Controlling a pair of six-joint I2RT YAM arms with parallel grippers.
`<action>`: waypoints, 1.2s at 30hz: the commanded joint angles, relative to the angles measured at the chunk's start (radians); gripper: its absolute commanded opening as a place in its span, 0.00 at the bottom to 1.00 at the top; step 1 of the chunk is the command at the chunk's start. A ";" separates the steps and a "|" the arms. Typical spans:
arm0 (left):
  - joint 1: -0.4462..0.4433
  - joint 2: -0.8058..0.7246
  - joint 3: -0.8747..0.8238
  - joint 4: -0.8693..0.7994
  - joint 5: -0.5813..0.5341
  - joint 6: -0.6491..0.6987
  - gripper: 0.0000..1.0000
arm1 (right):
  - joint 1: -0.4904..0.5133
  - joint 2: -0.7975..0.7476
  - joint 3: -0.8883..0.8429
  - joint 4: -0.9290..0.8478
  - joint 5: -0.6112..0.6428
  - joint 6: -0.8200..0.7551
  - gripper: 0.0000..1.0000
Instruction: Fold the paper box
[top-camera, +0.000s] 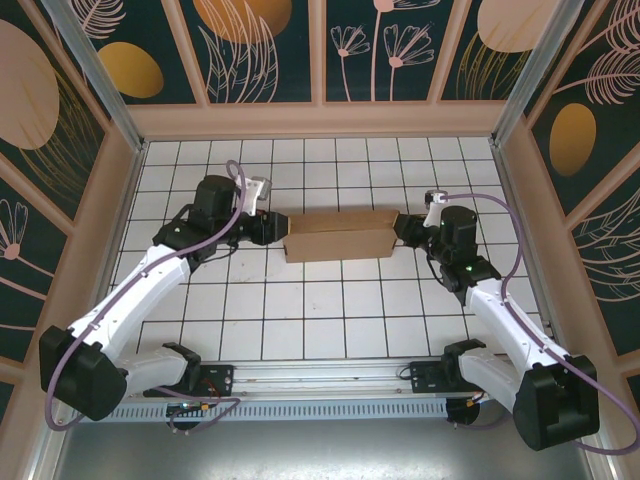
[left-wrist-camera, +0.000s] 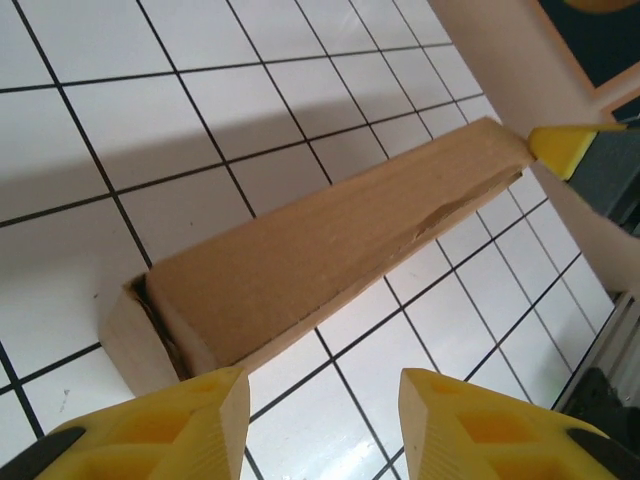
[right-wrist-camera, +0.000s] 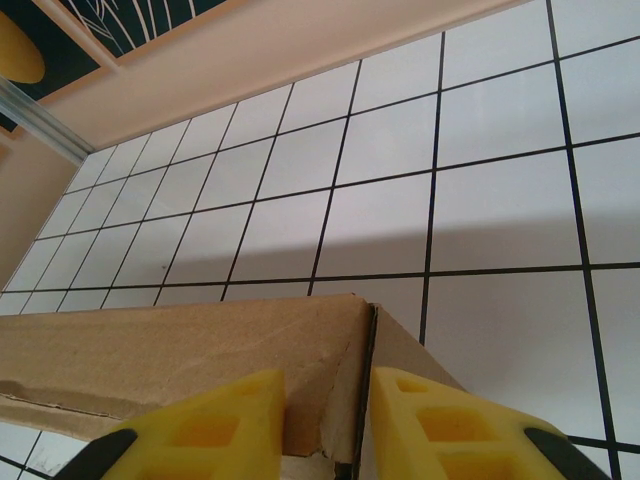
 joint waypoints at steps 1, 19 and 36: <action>0.024 0.002 0.029 -0.012 -0.003 -0.054 0.48 | 0.005 0.016 0.011 -0.050 0.033 0.000 0.29; 0.041 0.054 -0.347 0.388 -0.054 -0.346 0.46 | 0.016 0.035 -0.007 -0.056 0.067 0.000 0.29; -0.020 0.125 -0.548 0.548 -0.313 -0.432 0.47 | 0.083 0.071 -0.227 0.096 0.100 0.216 0.30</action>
